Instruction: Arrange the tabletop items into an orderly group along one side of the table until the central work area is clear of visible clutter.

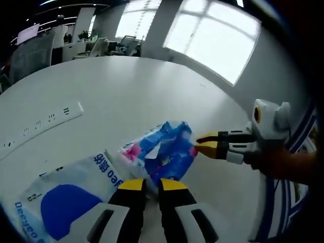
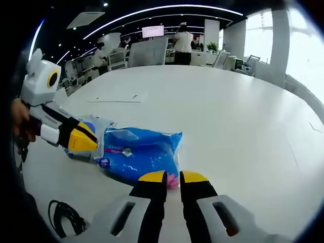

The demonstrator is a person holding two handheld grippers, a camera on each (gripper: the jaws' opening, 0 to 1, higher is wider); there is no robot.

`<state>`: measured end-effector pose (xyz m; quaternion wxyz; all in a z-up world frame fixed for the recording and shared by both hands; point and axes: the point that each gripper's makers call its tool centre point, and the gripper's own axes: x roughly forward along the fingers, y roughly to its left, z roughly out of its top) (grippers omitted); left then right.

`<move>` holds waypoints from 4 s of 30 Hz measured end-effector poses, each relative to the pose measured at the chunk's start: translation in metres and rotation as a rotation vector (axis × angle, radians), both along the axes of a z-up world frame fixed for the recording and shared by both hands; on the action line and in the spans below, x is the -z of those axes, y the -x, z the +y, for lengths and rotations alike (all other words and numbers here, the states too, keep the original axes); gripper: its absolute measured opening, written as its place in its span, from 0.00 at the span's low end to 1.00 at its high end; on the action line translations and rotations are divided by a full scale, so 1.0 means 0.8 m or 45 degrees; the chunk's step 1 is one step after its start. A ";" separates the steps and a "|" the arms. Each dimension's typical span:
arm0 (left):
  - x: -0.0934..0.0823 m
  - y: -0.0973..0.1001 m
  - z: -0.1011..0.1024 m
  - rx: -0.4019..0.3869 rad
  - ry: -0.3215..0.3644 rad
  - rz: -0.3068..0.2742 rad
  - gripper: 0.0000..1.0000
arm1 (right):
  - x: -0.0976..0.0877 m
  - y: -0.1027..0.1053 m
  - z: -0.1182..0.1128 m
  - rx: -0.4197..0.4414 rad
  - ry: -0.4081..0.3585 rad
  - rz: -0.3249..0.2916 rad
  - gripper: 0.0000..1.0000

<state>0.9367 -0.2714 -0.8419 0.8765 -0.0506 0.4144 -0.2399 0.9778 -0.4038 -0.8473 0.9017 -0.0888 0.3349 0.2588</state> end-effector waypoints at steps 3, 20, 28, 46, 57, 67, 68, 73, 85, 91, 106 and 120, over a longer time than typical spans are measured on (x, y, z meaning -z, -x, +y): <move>-0.003 0.004 0.002 0.006 -0.004 -0.003 0.08 | -0.005 0.001 -0.001 -0.003 -0.020 -0.018 0.08; -0.039 0.057 -0.004 0.096 -0.006 -0.096 0.23 | -0.045 0.088 0.024 -0.095 -0.085 -0.083 0.26; -0.042 0.104 -0.003 0.118 -0.012 -0.097 0.29 | -0.048 0.139 0.038 -0.147 -0.100 -0.059 0.31; -0.006 0.202 -0.020 0.091 0.034 0.008 0.30 | 0.003 0.222 0.058 -0.330 -0.032 0.096 0.34; 0.017 0.237 -0.020 0.035 0.021 0.040 0.26 | 0.023 0.244 0.061 -0.388 0.002 0.130 0.27; 0.041 0.247 -0.016 -0.013 -0.049 0.048 0.24 | 0.032 0.243 0.056 -0.351 0.006 0.121 0.19; 0.041 0.246 -0.015 -0.019 -0.055 0.045 0.23 | 0.033 0.242 0.055 -0.349 0.008 0.119 0.18; 0.044 0.238 -0.011 -0.056 -0.074 0.027 0.18 | 0.037 0.242 0.058 -0.339 0.001 0.113 0.16; 0.049 0.235 -0.006 -0.111 -0.047 0.058 0.09 | 0.037 0.249 0.064 -0.274 -0.068 0.149 0.09; 0.047 0.237 -0.007 -0.148 -0.001 0.131 0.07 | 0.036 0.252 0.061 -0.220 -0.092 0.186 0.08; 0.002 0.231 -0.011 -0.129 0.050 0.070 0.05 | -0.007 0.244 0.052 -0.081 -0.181 0.157 0.07; -0.021 0.188 -0.001 -0.139 0.058 0.010 0.05 | -0.028 0.202 0.063 -0.074 -0.185 0.105 0.07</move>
